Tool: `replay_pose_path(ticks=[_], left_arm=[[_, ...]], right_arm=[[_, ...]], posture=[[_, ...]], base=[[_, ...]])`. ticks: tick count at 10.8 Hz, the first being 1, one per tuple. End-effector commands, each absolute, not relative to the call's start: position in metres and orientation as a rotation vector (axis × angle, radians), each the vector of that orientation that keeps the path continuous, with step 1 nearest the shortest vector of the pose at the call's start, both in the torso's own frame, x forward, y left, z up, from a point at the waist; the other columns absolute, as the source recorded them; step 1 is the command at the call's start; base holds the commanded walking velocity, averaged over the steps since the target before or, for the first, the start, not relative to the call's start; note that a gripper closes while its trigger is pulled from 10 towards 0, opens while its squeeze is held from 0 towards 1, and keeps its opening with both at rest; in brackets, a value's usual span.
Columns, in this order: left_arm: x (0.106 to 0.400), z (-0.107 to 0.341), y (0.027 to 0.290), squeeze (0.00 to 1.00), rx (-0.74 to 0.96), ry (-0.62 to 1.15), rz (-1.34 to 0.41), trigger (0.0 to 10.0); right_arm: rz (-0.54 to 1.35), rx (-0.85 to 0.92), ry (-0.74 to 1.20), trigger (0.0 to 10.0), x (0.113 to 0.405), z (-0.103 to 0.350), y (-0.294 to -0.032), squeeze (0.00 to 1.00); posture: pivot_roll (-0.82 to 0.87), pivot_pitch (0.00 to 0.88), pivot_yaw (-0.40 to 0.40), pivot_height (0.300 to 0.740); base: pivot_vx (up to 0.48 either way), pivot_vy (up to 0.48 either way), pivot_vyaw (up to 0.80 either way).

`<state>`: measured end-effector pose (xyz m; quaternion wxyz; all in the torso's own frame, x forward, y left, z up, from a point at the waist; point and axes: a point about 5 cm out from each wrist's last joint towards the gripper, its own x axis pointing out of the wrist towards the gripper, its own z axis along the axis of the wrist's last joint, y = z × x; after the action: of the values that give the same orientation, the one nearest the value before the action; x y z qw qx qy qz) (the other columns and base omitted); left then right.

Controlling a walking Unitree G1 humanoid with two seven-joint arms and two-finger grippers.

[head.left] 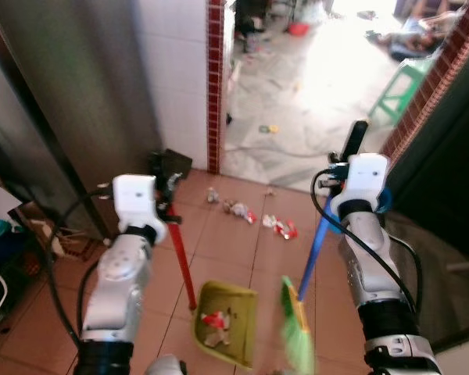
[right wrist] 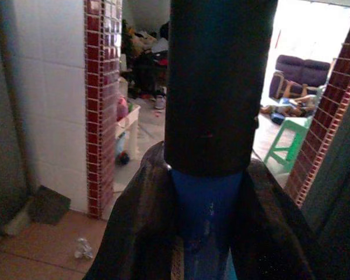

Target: Sweep floor

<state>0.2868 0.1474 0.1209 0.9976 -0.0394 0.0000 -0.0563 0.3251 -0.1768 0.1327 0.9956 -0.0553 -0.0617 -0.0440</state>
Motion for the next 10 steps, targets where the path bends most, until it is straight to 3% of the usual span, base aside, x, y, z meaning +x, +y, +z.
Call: replay_pose_path(ticks=[1, 2, 6, 10], left_arm=[[0.294, 0.138, 0.146, 0.00, -0.089, -0.081, -0.118, 10.0], [0.297, 0.143, 0.148, 0.00, -0.108, -0.099, -0.114, 10.0], [0.308, 0.182, 0.156, 0.00, -0.183, -0.232, -0.048, 10.0], [0.321, 0.230, 0.165, 0.00, -0.250, -0.385, 0.028, 10.0]], right_arm=[[-0.104, -0.143, -0.160, 10.0, 0.330, 0.144, -0.180, 0.00], [-0.111, -0.151, -0.148, 10.0, 0.330, 0.143, -0.182, 0.00], [-0.113, -0.157, -0.131, 10.0, 0.330, 0.138, -0.184, 0.00], [-0.184, -0.232, -0.054, 10.0, 0.330, 0.126, -0.198, 0.00]], posture=[[-0.03, 0.000, -0.044, 0.740], [-0.03, 0.000, -0.045, 0.740], [-0.03, 0.000, -0.048, 0.740], [-0.03, 0.000, -0.051, 0.740]], base=[[0.000, 0.000, 0.00], [0.000, 0.000, 0.00], [0.000, 0.000, -0.73], [0.000, 0.000, 0.00]])
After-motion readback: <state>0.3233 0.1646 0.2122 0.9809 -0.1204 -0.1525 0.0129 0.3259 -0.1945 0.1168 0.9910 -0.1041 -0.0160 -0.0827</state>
